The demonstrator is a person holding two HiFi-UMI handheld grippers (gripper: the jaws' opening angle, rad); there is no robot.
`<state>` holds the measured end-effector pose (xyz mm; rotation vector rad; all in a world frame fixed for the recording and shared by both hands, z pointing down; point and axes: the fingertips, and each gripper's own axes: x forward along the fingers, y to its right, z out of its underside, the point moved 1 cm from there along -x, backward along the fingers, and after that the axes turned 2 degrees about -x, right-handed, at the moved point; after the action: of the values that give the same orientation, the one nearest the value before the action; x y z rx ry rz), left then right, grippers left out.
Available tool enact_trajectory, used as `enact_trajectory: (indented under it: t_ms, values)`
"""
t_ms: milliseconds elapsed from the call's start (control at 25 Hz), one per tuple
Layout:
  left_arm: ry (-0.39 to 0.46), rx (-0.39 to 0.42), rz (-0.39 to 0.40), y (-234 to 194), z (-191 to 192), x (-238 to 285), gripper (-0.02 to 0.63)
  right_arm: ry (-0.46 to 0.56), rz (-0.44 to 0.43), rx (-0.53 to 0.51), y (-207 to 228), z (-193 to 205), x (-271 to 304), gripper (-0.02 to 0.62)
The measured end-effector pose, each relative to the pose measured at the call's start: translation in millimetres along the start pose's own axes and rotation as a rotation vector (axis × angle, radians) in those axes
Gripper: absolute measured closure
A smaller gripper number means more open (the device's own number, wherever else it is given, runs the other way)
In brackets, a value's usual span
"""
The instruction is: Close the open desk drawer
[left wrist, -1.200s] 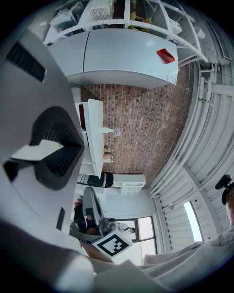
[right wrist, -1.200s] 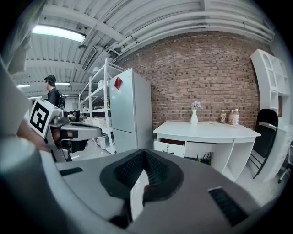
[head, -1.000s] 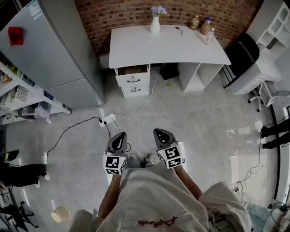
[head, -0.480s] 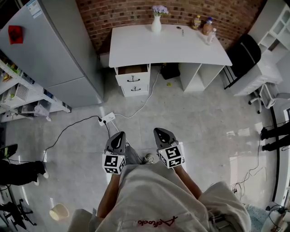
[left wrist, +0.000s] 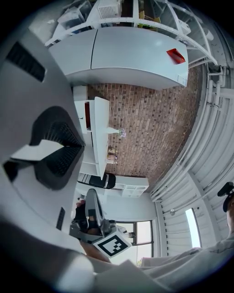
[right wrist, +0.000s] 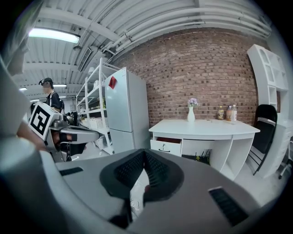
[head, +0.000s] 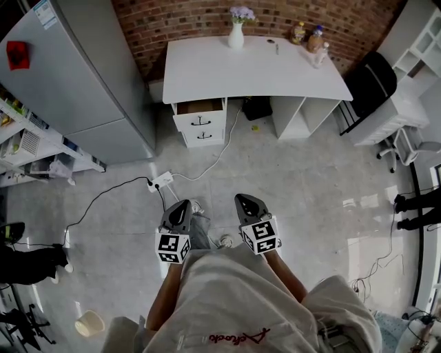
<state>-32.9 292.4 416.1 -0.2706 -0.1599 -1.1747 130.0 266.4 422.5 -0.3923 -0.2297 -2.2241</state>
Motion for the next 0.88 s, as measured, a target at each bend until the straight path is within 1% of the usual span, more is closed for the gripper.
enact_trajectory:
  t_ms: [240, 440, 560, 720, 880]
  values:
    - [-0.003, -0.013, -0.005, -18.2, -3.2, 18.7, 0.594, -0.012, -0.015, -0.012, 2.8, -5.1, 25.5, 0.578]
    - [-0.012, -0.013, 0.0, -40.1, -8.4, 37.7, 0.594, -0.017, -0.016, -0.001, 7.8, -12.9, 54.1, 0.578]
    - [-0.032, -0.025, 0.005, -58.9, -5.0, 52.4, 0.594, -0.034, -0.013, 0.009, 11.2, -14.3, 76.1, 0.578]
    - [-0.055, -0.043, 0.014, -84.0, -2.7, 80.7, 0.594, -0.06, -0.009, 0.022, 20.0, -15.9, 107.6, 0.578]
    - [-0.076, -0.062, 0.033, -111.7, -1.0, 114.5, 0.594, -0.066, 0.013, 0.028, 34.8, -24.3, 145.2, 0.578]
